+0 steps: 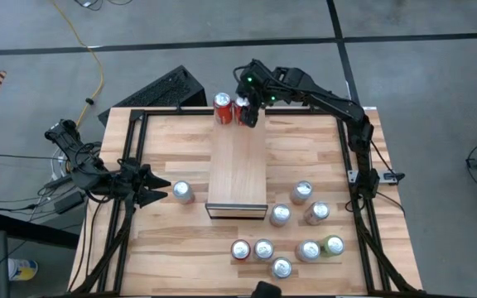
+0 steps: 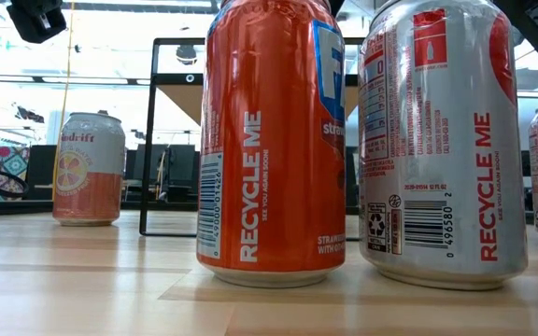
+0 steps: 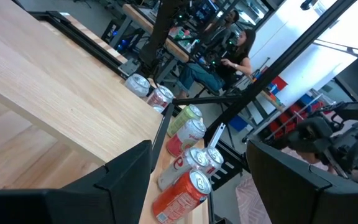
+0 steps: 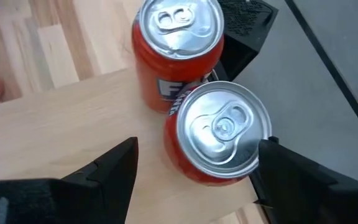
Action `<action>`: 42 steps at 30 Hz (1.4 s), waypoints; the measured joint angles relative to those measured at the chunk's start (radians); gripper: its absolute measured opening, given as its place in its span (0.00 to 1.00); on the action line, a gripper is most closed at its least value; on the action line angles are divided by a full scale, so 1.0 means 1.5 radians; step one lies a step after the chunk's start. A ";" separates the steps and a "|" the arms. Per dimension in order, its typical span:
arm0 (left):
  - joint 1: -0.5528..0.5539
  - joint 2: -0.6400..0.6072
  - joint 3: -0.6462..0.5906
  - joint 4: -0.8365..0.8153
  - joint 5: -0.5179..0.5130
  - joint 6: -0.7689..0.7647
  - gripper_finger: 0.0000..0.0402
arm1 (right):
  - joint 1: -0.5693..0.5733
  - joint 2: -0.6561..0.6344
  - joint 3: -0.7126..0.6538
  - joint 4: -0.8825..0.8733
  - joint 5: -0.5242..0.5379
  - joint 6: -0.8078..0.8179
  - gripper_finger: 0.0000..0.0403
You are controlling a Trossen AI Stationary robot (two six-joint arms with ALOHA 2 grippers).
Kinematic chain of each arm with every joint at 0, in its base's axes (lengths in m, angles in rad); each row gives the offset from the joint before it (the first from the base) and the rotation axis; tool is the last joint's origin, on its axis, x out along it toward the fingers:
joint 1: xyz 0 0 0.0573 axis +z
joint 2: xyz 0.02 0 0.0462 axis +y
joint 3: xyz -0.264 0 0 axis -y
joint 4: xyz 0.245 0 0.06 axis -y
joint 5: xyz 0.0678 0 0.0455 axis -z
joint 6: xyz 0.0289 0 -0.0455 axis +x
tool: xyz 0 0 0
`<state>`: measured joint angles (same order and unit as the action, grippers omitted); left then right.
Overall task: Place canned beverage on shelf
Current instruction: Put the left red soda can on the shelf aligned with the other red soda can
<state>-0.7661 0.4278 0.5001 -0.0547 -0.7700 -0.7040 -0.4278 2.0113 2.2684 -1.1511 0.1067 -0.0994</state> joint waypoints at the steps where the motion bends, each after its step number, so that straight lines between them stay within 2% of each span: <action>1: 0.000 0.000 0.000 0.000 0.000 0.000 0.63 | 0.000 0.000 0.000 0.001 0.003 0.001 0.76; 12: 0.000 0.000 0.000 -0.001 0.000 0.000 0.63 | -0.027 0.003 0.000 0.008 0.000 0.014 0.76; 27: 0.000 0.000 0.000 -0.012 0.000 0.000 0.63 | -0.026 0.004 0.000 0.002 -0.074 -0.107 0.75; 32: 0.000 0.000 0.000 -0.012 0.001 0.000 0.63 | -0.021 0.004 0.000 0.005 -0.045 -0.124 0.75; 42: 0.000 0.000 0.000 -0.012 0.002 -0.008 0.63 | -0.040 0.004 0.000 0.004 -0.059 -0.131 0.75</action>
<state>-0.7658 0.4278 0.5003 -0.0727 -0.7665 -0.7166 -0.4884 2.0171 2.2688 -1.1450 0.0189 -0.2966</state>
